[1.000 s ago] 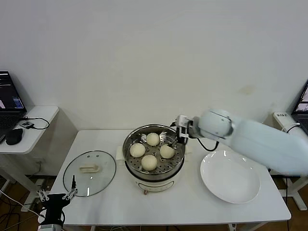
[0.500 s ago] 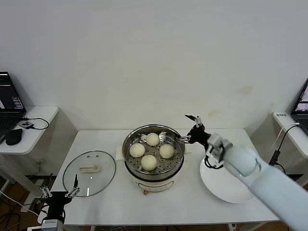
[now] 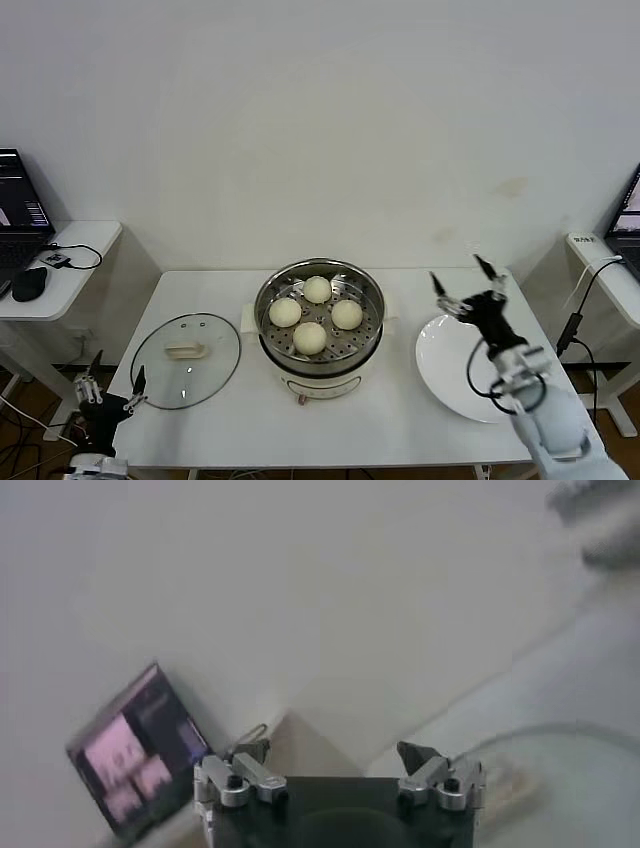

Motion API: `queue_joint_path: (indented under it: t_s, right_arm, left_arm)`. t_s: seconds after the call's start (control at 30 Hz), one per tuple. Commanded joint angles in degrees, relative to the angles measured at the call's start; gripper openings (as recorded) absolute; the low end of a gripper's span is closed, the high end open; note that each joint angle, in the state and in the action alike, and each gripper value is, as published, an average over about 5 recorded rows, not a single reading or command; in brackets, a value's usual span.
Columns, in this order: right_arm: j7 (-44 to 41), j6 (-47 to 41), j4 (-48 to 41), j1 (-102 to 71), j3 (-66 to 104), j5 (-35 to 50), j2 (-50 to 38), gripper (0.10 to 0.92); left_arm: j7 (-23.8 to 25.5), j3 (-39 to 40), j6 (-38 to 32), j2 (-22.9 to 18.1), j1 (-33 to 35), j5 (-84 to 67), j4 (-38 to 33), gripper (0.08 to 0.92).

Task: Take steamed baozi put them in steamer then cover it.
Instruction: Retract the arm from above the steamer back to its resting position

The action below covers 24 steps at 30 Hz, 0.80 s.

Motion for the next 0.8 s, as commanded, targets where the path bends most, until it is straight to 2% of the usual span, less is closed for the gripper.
queue_joint_path:
  t_s: [0.03,0.43,0.8]
  right_arm:
    - [0.73,5.70,4.28,-14.46,16.36,-1.43,8.77,0.823]
    - [0.90,6.23,4.83,-17.09,19.52,-1.24,10.43,0.823]
    - [0.78,6.30,5.58,-18.89,21.94,-0.50,10.78,0.823]
  left_arm:
    - [-1.36,2.73,-3.05,4.46,-4.95,34.50,10.17,0.823]
    - [0.18,9.84,-2.55,7.92,-15.06,34.08,15.83,0.823]
    - [0.82,14.75,-2.21,7.49,-20.48,33.24,19.15,0.823]
